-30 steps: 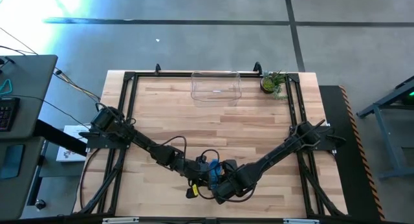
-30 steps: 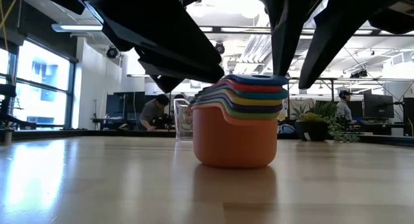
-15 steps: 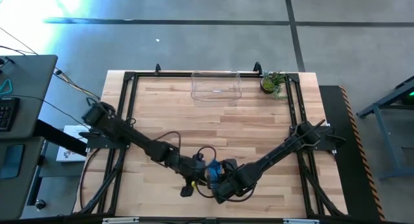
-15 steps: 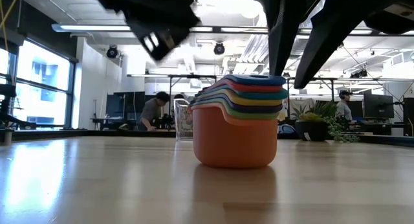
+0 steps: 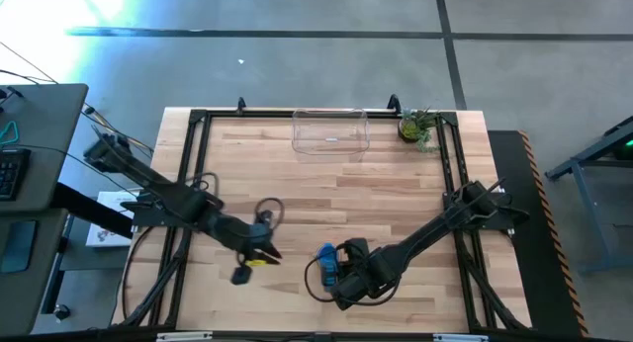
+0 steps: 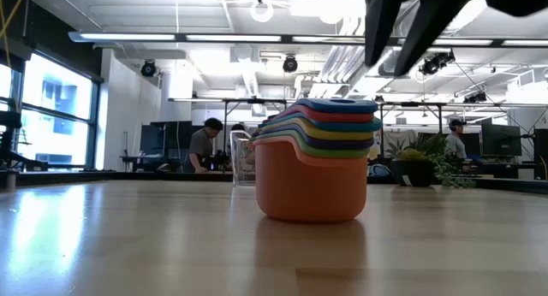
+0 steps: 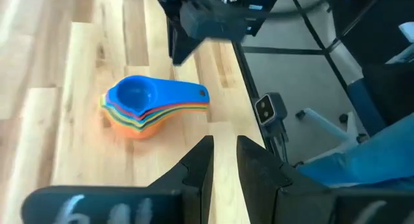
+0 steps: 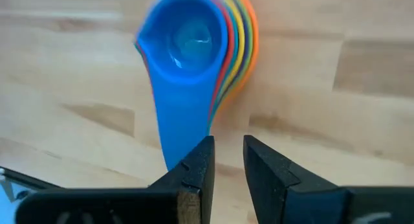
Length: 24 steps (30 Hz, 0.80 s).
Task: Nest measuring cups in basket
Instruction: Put the nested measuring cups into the transparent bin
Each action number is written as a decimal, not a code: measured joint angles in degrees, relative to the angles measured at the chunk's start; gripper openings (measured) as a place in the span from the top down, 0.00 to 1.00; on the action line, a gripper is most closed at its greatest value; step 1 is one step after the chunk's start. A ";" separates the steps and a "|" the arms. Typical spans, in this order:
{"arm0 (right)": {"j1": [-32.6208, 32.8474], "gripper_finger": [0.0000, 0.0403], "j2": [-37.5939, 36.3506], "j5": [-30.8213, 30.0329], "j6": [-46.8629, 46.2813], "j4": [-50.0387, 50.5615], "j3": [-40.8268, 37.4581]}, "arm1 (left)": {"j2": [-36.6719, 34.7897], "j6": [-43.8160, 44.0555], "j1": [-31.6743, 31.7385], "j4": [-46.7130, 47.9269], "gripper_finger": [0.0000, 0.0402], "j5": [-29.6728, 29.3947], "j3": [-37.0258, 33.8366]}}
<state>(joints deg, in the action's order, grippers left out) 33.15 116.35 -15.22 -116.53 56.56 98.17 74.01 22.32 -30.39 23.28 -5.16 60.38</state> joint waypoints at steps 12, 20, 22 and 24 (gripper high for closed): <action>-4.85 0.82 -5.93 -3.29 12.44 5.29 0.00 | -12.73 0.12 -4.46 11.98 0.86 -12.51 0.00; -9.30 0.82 -9.96 -3.20 24.62 6.38 0.00 | -17.31 -1.65 -2.06 15.93 0.86 -15.57 -0.02; -10.21 0.82 -11.10 -3.23 27.30 7.10 0.00 | -18.50 -2.06 -1.65 16.35 0.86 -18.50 -0.02; -11.13 0.82 -12.27 -3.23 29.75 7.58 0.00 | -20.21 -1.93 -1.49 16.59 0.86 -21.77 -0.95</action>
<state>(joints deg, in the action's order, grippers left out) 22.02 104.08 -18.46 -86.78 64.14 98.17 53.80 20.39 -31.88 39.87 -26.92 59.43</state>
